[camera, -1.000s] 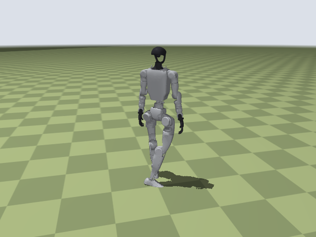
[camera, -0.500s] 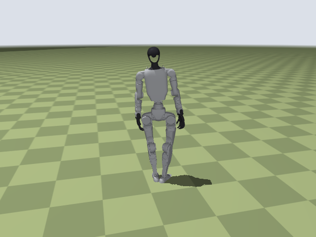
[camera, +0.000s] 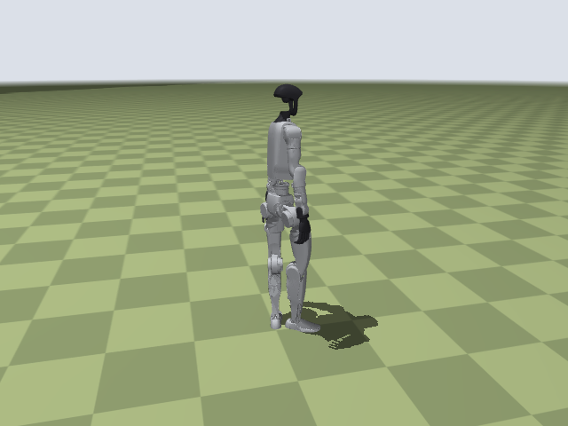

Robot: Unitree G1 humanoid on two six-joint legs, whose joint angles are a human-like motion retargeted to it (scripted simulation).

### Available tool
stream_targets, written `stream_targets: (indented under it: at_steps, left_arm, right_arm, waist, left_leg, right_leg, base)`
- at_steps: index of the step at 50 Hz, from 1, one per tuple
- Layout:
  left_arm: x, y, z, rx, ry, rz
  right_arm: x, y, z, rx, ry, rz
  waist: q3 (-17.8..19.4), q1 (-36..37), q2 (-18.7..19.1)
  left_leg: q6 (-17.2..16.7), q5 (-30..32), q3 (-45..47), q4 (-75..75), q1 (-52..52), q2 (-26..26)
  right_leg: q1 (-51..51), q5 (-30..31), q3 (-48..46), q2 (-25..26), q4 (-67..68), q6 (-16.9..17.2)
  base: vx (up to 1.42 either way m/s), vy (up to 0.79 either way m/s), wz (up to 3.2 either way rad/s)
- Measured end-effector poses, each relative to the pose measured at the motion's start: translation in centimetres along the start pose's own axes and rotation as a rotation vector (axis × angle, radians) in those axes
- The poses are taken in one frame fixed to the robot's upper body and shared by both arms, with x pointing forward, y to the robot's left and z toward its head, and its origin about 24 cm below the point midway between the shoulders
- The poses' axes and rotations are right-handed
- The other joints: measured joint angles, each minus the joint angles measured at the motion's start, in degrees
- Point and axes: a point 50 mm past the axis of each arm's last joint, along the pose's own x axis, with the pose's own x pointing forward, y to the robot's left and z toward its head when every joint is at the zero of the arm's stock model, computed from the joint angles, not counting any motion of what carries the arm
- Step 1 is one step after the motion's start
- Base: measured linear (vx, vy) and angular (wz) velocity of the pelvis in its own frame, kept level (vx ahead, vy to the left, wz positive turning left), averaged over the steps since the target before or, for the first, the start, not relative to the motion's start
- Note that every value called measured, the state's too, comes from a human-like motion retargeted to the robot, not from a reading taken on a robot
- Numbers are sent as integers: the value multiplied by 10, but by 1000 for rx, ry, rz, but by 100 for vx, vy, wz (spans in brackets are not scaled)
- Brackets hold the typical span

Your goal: In place motions

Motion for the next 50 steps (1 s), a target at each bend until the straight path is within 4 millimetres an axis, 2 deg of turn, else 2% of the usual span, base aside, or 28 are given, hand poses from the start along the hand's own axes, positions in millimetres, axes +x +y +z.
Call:
stream_targets:
  at_steps: [4,8,10,12,14,15,16,18,20,22,25,30,33,34,35,36,37,38,39,40,43,47,50]
  left_arm:
    - [1,-1,-19,-47,33,13]
    - [2,-8,-24,-81,36,-1]
    - [2,-10,-22,-89,28,-7]
    - [2,-12,-25,-101,29,-9]
    - [3,-17,-25,-109,31,-14]
    - [3,-21,-24,-116,30,-16]
    - [4,-24,-23,-141,12,-17]
    - [4,-25,-16,-165,-24,-27]
    - [4,-25,-8,-158,-39,-44]
    - [5,-31,-3,-126,-39,-56]
    - [5,-36,6,-98,-71,-65]
    - [4,-41,26,-18,-126,-88]
    - [4,-44,32,24,-146,-89]
    - [4,-46,33,31,-148,-94]
    - [4,-48,33,38,-149,-100]
    - [4,-50,31,42,-141,-107]
    - [4,-52,28,42,-133,-118]
    - [4,-55,25,33,-122,-135]
    - [4,-57,25,29,-118,-144]
    - [4,-57,27,28,-118,-148]
    - [4,-52,30,41,-133,-134]
    - [5,-44,17,56,-108,-114]
    - [5,-42,11,22,-81,-101]
  right_arm:
    - [0,-3,-7,45,21,-6]
    - [-1,1,-26,117,73,-17]
    - [-2,5,-37,149,109,-17]
    - [-6,22,-61,195,203,26]
    - [-10,36,-77,240,283,82]
    - [-12,41,-82,260,311,101]
    - [-13,46,-85,278,327,115]
    - [-13,51,-83,292,320,133]
    - [-11,49,-76,277,293,138]
    - [-8,40,-68,236,261,120]
    - [-5,27,-52,189,203,94]
    - [-1,11,-24,189,91,70]
    - [0,9,-16,195,60,60]
    - [0,9,-16,195,62,59]
    - [0,9,-17,196,68,58]
    - [-1,10,-20,194,77,61]
    - [-1,11,-23,187,88,64]
    - [-1,12,-26,170,101,65]
    - [-1,12,-27,166,105,61]
    - [-1,12,-26,168,105,55]
    - [-1,20,-30,218,117,50]
    - [-4,35,-47,228,190,104]
    - [-5,35,-50,224,202,106]
  waist:
    - [-15,11,10]
    - [-28,7,22]
    - [-36,-1,12]
    - [-56,11,-9]
    - [-71,34,-21]
    - [-75,38,-30]
    - [-72,60,-54]
    - [-62,84,-86]
    - [-59,93,-92]
    - [-60,106,-84]
    - [-57,109,-72]
    - [-43,115,-60]
    - [-32,126,-32]
    - [-28,126,-25]
    - [-24,124,-20]
    - [-28,114,-10]
    - [-32,105,-2]
    - [-38,95,1]
    - [-39,86,2]
    - [-38,78,2]
    - [-27,86,3]
    - [-42,100,-1]
    - [-43,103,3]
  left_leg:
    - [-30,1,88,-5,21,12]
    - [-56,6,135,7,41,22]
    - [-56,7,138,19,50,12]
    - [-40,30,130,41,73,-2]
    - [-11,63,104,83,74,14]
    - [6,74,81,108,72,19]
    - [45,86,58,147,78,17]
    - [119,89,-17,246,62,36]
    - [150,82,-91,335,23,65]
    - [143,66,-199,407,-36,69]
    - [109,33,-306,413,-94,17]
    - [104,-41,-297,304,-109,-18]
    - [73,-28,-331,156,-110,-56]
    - [96,12,-335,112,-106,-65]
    - [137,66,-334,71,-101,-75]
    - [117,33,-392,66,-92,-92]
    - [102,13,-404,64,-86,-93]
    - [100,21,-325,72,-86,-61]
    - [99,21,-330,76,-93,-61]
    - [99,18,-378,79,-103,-75]
    - [100,16,-330,52,-69,-67]
    - [95,14,-342,43,-66,-71]
    - [89,15,-365,49,-74,-67]
  right_leg:
    - [19,38,-90,-2,11,-31]
    - [29,60,-46,-9,53,-48]
    - [37,42,-14,-17,46,-1]
    - [33,47,16,-18,29,-27]
    - [9,48,77,-47,51,-25]
    - [5,51,83,-58,52,-28]
    - [12,54,107,-68,42,-34]
    - [21,63,133,-90,31,-37]
    - [16,69,153,-94,28,-39]
    - [1,81,196,-82,21,-46]
    - [-11,100,232,-68,6,-48]
    - [-25,118,283,-51,-7,-48]
    - [-15,122,301,-9,-15,-52]
    - [-8,123,303,-1,-18,-51]
    - [0,124,305,4,-20,-50]
    - [4,123,297,12,-22,-48]
    - [8,123,293,17,-24,-46]
    - [9,123,298,17,-26,-43]
    - [9,123,298,16,-26,-42]
    - [9,122,295,14,-25,-41]
    - [13,114,300,20,-12,-42]
    - [15,95,291,17,8,-41]
    - [13,72,275,14,37,-40]
  base:
    - [-27,-7,-339]
    - [-18,-6,-224]
    - [-14,-20,-122]
    - [14,-17,-166]
    - [8,-23,-135]
    - [1,-24,-148]
    - [1,-21,-192]
    - [-7,-23,-201]
    - [-12,-17,-151]
    - [-8,-11,-181]
    - [-14,-9,-148]
    - [-7,-5,-100]
    - [5,-2,-85]
    - [11,1,-50]
    - [16,4,-9]
    - [20,7,13]
    - [26,10,10]
    - [23,10,-5]
    - [15,9,-2]
    - [2,4,21]
    - [6,0,-18]
    - [24,-1,15]
    - [8,0,60]
